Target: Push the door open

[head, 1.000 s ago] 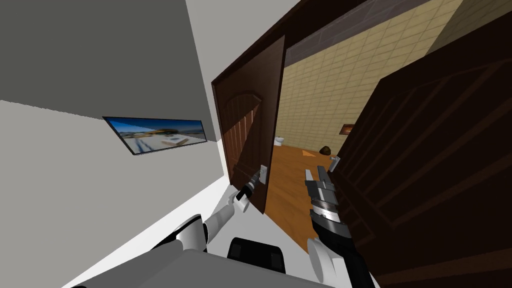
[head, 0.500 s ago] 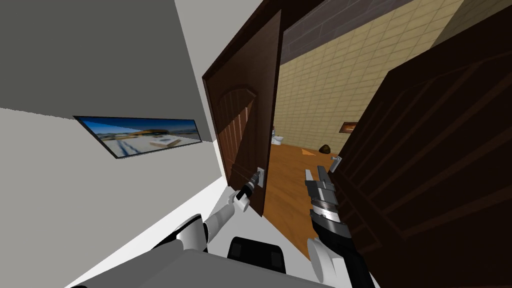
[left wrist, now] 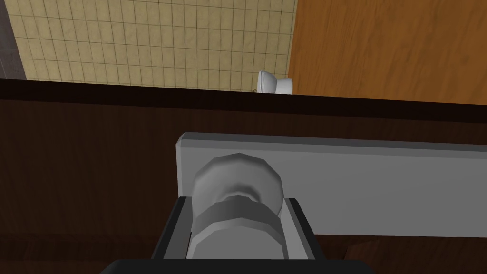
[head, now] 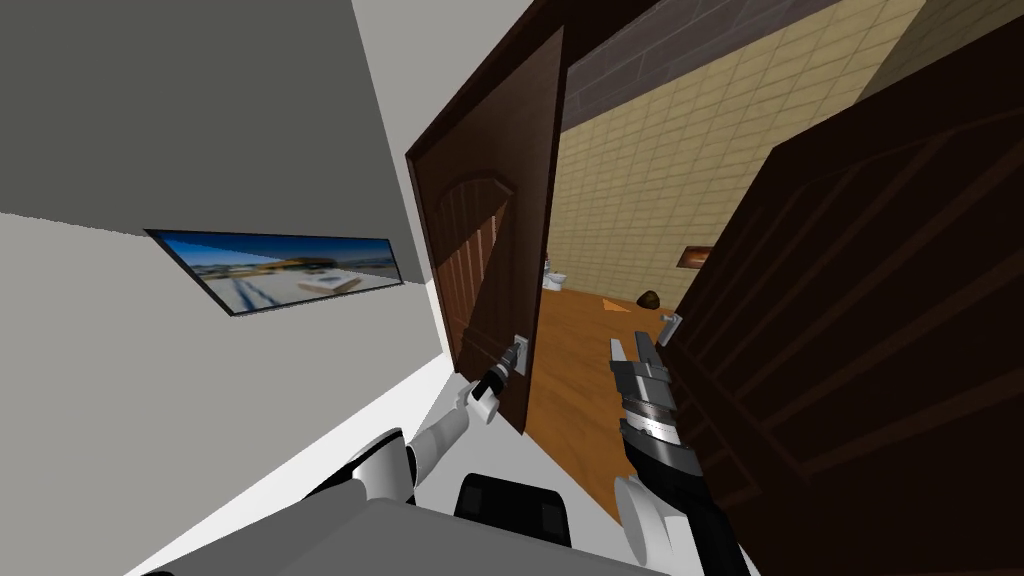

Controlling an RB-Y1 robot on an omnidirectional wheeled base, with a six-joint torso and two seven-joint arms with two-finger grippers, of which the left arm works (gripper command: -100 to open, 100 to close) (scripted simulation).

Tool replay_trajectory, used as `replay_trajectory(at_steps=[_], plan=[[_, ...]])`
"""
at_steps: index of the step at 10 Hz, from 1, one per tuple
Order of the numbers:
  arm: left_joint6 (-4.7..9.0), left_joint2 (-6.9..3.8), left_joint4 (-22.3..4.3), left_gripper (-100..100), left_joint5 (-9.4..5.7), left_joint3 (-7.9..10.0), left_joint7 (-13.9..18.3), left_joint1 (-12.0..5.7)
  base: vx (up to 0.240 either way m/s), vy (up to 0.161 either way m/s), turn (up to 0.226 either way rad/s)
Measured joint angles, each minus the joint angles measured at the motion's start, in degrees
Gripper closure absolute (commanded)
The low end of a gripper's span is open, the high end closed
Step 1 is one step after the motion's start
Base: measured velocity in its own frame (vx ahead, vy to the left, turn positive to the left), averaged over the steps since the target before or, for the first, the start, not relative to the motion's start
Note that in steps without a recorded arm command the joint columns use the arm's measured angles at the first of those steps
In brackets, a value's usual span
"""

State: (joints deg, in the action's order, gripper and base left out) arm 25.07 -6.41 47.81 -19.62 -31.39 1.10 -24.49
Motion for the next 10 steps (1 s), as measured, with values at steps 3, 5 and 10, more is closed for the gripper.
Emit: replay_trajectory(at_steps=[3, 5, 10], plan=[[-0.47, -0.23, -0.2, 100, -0.06, 1.04, -0.3, 0.63, 0.125, -0.127, 0.033], [0.18, 0.11, -1.6, 100, -0.13, 2.10, -0.4, -0.26, 0.144, -0.130, 0.034], [0.39, -0.44, -2.2, 100, -0.19, 4.95, -1.1, -0.06, 0.132, -0.145, 0.048]])
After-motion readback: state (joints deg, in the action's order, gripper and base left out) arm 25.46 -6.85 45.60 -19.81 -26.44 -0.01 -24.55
